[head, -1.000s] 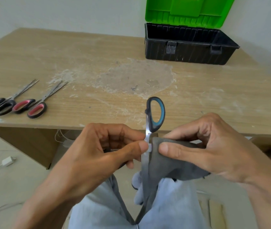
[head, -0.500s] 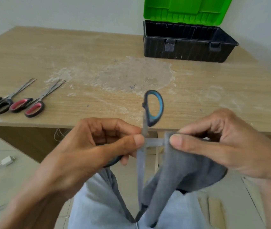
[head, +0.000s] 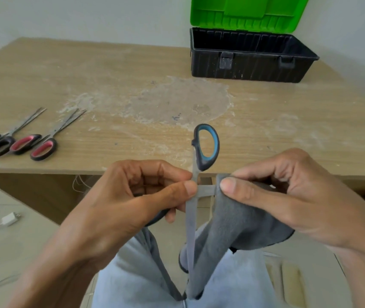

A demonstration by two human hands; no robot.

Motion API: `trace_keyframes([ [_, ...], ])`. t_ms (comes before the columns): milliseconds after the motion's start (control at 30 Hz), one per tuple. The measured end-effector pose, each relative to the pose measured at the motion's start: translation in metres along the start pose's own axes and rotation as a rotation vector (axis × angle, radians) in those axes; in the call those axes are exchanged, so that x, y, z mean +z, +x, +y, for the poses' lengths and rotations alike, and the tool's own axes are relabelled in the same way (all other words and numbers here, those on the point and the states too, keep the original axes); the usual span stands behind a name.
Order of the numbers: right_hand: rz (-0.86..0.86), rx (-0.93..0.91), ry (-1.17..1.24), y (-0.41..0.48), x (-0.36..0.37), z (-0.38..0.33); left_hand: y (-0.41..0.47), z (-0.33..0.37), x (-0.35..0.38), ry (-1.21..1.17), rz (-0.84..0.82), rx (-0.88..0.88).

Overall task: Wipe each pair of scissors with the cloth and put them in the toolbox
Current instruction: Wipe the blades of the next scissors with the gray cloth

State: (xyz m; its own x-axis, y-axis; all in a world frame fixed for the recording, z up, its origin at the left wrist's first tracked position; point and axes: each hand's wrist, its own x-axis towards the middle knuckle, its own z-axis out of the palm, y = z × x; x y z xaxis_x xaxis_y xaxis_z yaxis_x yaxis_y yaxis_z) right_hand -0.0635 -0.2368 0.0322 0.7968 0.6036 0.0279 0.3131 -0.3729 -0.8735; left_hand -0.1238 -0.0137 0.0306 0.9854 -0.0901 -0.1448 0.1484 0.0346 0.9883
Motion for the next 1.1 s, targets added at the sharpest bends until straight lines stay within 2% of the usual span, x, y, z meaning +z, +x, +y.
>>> trace_keyframes([
  [167,-0.054,0.028,-0.055,0.000,0.012,0.005,-0.001,-0.004,0.001,0.009,-0.007,-0.051],
  [333,-0.030,0.002,-0.065,0.002,0.014,0.009,0.001,-0.007,0.000,0.017,0.007,-0.080],
  [667,0.013,-0.012,-0.066,-0.004,-0.006,0.011,0.000,-0.003,0.003,-0.021,0.097,-0.039],
  [1100,0.008,0.001,0.004,-0.006,0.000,0.006,-0.006,0.002,0.001,-0.030,0.102,-0.041],
])
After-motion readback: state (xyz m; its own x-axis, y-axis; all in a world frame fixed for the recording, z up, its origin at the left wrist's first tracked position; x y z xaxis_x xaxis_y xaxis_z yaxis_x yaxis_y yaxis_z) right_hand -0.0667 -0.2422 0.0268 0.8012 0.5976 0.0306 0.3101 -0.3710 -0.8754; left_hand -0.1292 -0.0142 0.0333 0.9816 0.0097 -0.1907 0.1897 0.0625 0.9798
